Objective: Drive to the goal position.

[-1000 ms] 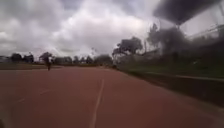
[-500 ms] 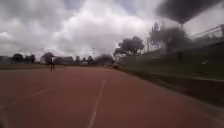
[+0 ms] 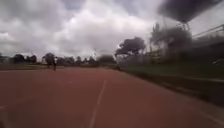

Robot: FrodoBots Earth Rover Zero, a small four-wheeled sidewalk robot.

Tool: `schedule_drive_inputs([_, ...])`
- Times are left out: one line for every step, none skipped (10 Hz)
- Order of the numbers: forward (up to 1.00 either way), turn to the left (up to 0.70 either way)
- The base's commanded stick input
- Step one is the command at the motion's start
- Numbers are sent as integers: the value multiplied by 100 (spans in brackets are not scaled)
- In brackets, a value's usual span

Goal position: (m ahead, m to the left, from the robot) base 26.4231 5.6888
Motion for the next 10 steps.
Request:
schedule_drive_inputs([85, 1])
schedule_drive_inputs([85, 1])
schedule_drive_inputs([85, 1])
schedule_drive_inputs([85, 1])
schedule_drive_inputs([85, 1])
schedule_drive_inputs([85, 1])
schedule_drive_inputs([85, 1])
schedule_drive_inputs([85, 1])
schedule_drive_inputs([85, 1])
schedule_drive_inputs([85, 1])
